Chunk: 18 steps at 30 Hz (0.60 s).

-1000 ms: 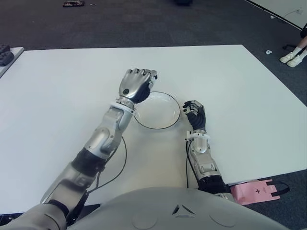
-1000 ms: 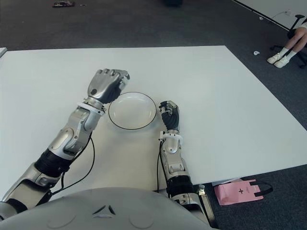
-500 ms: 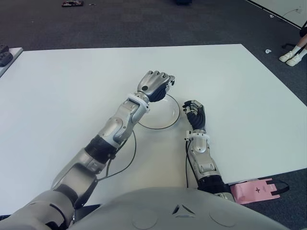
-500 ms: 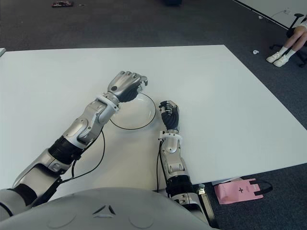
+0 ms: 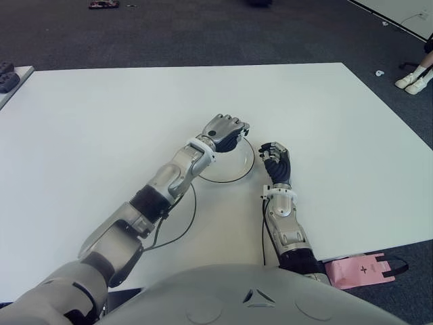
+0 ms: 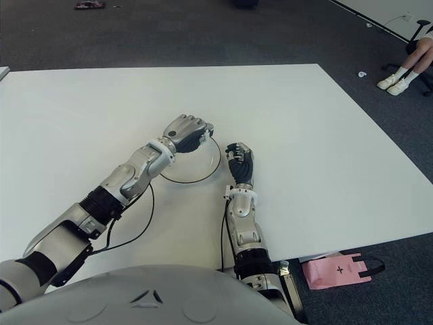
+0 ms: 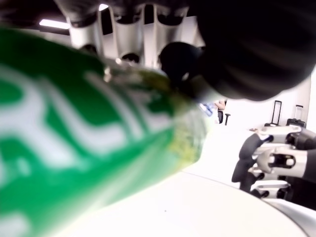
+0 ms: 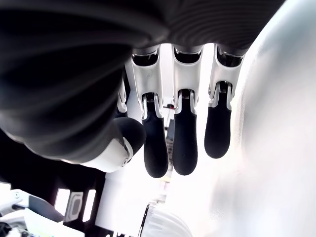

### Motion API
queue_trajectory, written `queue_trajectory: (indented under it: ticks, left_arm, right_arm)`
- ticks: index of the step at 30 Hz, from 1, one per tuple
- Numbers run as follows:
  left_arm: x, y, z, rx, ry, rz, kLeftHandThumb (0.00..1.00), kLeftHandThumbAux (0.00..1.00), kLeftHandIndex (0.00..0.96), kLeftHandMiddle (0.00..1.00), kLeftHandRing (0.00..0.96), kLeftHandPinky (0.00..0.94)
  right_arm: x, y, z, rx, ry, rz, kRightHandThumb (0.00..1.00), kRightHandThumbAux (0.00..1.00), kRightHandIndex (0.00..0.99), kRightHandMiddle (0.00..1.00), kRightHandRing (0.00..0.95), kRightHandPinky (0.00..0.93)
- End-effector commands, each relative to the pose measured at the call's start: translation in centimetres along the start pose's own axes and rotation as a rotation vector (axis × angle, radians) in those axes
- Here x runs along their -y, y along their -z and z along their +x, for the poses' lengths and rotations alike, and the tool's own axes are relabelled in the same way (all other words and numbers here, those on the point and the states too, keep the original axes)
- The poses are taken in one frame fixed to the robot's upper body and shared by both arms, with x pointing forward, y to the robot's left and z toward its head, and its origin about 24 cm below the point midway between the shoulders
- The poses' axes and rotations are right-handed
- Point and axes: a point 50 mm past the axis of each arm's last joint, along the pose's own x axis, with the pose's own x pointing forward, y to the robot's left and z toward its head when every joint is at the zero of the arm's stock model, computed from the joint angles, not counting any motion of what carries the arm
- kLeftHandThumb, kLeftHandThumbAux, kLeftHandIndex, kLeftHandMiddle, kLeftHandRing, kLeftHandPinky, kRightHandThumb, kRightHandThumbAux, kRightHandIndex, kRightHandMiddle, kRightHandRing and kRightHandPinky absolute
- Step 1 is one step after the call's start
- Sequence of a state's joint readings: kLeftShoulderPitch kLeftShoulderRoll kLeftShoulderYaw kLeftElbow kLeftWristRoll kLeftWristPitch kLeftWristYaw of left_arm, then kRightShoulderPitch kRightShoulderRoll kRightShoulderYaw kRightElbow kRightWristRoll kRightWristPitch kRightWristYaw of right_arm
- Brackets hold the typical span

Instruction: Put the toothpaste on the table into the plate.

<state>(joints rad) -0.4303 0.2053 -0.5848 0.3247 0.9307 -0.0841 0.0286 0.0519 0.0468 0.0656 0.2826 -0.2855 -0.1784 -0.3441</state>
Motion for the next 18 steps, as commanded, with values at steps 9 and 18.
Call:
queue_trajectory:
  ticks: [9, 18]
  left_arm:
    - [1.2, 0.8, 0.6, -0.009, 0.004, -0.039, 0.850, 0.666, 0.406, 0.577, 0.850, 0.829]
    - [1.1, 1.4, 0.4, 0.008, 0.028, -0.031, 0.814, 0.667, 0.421, 0.550, 0.700, 0.662]
  right_arm:
    - [0.2, 3.5, -2.0, -0.175, -0.016, -0.022, 0.705, 0.730, 0.425, 0.505, 0.493, 0.486]
    - [0.3, 3.5, -2.0, -0.182, -0.011, -0.037, 0.706, 0.728, 0.426, 0.499, 0.481, 0.475]
